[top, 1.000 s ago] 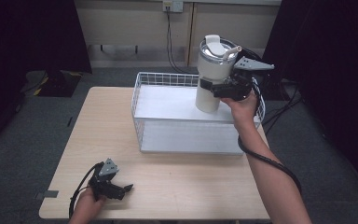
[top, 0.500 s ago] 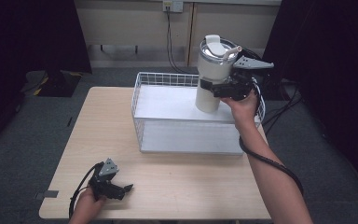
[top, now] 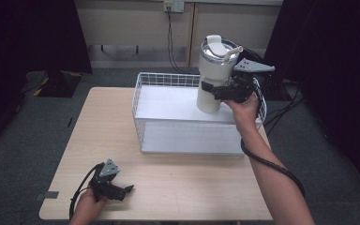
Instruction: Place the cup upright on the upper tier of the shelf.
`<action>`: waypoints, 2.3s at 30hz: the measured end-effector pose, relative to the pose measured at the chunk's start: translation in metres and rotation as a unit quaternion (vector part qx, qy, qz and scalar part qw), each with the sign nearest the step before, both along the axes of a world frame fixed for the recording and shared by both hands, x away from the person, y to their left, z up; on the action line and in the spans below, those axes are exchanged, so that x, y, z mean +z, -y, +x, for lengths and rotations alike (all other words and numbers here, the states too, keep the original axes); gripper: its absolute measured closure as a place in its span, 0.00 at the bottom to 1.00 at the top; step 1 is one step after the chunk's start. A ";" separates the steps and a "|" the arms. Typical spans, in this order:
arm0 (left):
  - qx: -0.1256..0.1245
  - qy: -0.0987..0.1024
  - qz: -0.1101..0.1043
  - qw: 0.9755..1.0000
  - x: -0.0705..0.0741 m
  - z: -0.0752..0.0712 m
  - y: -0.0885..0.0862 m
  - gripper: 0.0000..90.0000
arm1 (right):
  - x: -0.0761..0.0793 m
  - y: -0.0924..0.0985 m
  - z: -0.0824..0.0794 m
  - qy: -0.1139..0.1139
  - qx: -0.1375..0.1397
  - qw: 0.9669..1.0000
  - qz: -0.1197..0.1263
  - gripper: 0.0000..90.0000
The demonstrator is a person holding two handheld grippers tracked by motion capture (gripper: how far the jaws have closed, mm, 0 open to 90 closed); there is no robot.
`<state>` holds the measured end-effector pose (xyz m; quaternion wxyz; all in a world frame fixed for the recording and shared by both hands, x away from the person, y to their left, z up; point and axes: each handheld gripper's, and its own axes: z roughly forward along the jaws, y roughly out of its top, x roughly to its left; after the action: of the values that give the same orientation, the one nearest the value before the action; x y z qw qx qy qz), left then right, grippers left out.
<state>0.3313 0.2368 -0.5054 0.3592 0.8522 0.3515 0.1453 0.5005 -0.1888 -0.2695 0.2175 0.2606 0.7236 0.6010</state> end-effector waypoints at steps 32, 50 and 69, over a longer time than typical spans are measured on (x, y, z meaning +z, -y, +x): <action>-0.001 -0.001 0.001 1.000 0.000 0.000 0.000 0.00 | -0.028 0.028 -0.063 -0.026 0.052 0.997 -0.041 0.09; -0.001 -0.001 0.000 1.000 0.000 0.000 0.000 0.00 | -0.067 0.025 -0.098 -0.041 0.098 0.993 -0.060 0.09; -0.001 -0.003 -0.002 1.000 0.000 0.000 0.000 0.00 | -0.123 0.024 -0.114 -0.066 0.123 0.988 -0.068 0.09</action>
<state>0.3313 0.2368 -0.5053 0.3597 0.8525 0.3516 0.1418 0.3860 -0.2127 -0.3925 0.1109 0.1939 0.8021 0.5538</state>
